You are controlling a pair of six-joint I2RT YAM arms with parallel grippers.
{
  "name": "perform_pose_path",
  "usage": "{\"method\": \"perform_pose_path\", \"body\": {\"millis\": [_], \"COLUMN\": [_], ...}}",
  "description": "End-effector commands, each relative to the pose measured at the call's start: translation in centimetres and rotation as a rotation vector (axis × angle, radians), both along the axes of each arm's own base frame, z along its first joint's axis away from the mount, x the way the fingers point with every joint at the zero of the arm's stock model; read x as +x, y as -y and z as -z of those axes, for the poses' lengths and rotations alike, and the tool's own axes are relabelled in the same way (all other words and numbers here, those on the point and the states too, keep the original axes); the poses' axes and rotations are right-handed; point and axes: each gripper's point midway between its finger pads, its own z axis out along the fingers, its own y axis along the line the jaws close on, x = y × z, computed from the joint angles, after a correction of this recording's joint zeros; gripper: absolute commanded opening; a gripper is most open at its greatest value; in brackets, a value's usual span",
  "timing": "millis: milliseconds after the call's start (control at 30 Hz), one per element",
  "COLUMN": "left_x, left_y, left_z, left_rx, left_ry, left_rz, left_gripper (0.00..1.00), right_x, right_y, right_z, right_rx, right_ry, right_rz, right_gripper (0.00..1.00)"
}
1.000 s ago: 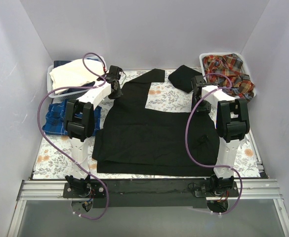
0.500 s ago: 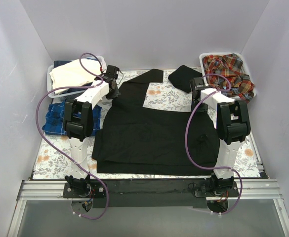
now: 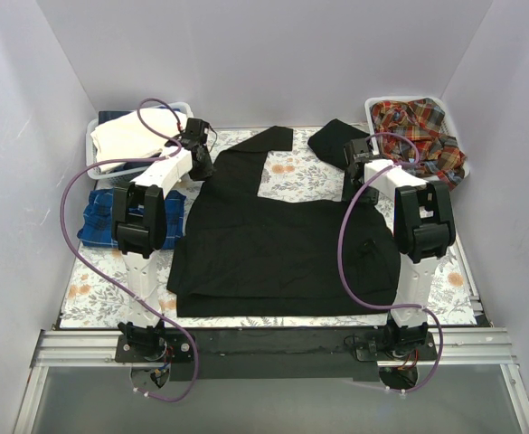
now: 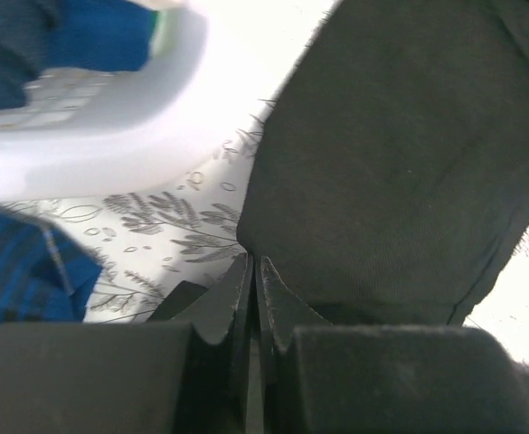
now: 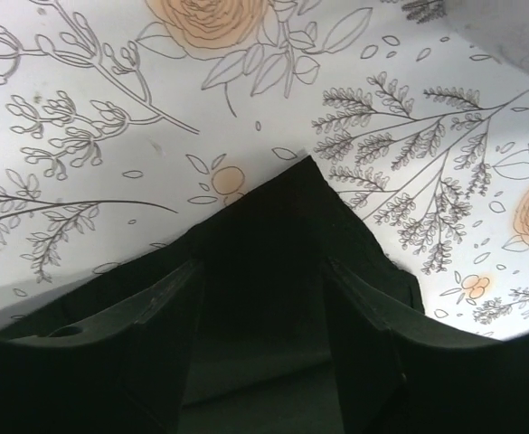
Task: Fold and stack the long sleeve shirts
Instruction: Fold the shirt
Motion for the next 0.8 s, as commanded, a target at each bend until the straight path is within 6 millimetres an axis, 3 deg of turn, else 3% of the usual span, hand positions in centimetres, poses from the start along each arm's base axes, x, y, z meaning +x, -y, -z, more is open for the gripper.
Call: {"method": "perform_pose_path", "body": {"millis": [0, 133, 233, 267, 333, 367, 533, 767], "left_x": [0.1, -0.5, -0.7, -0.8, -0.7, -0.7, -0.2, 0.3], "left_y": [1.3, 1.3, 1.3, 1.4, 1.3, 1.4, 1.4, 1.8], "left_z": [-3.5, -3.0, -2.9, -2.8, -2.9, -2.9, -4.0, -5.7], "left_rx": [-0.073, -0.077, -0.078, -0.077, -0.079, -0.080, -0.080, -0.097], "left_ry": [0.074, 0.061, 0.057, 0.054, 0.057, 0.057, 0.080, 0.114], "left_rz": [0.073, 0.079, 0.082, 0.084, 0.083, 0.084, 0.085, 0.098], "left_gripper": [0.00, 0.00, 0.00, 0.00, 0.00, 0.00, 0.00, 0.00], "right_x": [1.1, 1.4, 0.9, 0.7, 0.1, -0.1, -1.0, -0.1], "right_y": [-2.0, -2.3, -2.1, -2.1, -1.6, -1.5, -0.8, -0.6], "right_z": [2.2, 3.5, 4.4, 4.6, 4.9, 4.9, 4.5, 1.4], "right_rx": [0.085, 0.089, 0.081, 0.075, 0.056, 0.053, 0.024, 0.025], "right_ry": [-0.017, -0.062, -0.092, -0.098, -0.110, -0.112, -0.116, -0.032], "right_rz": [-0.001, 0.003, 0.013, 0.014, 0.031, 0.033, 0.050, 0.033], "right_gripper": [0.64, 0.61, 0.49, 0.35, 0.19, 0.04, 0.01, 0.01]}}
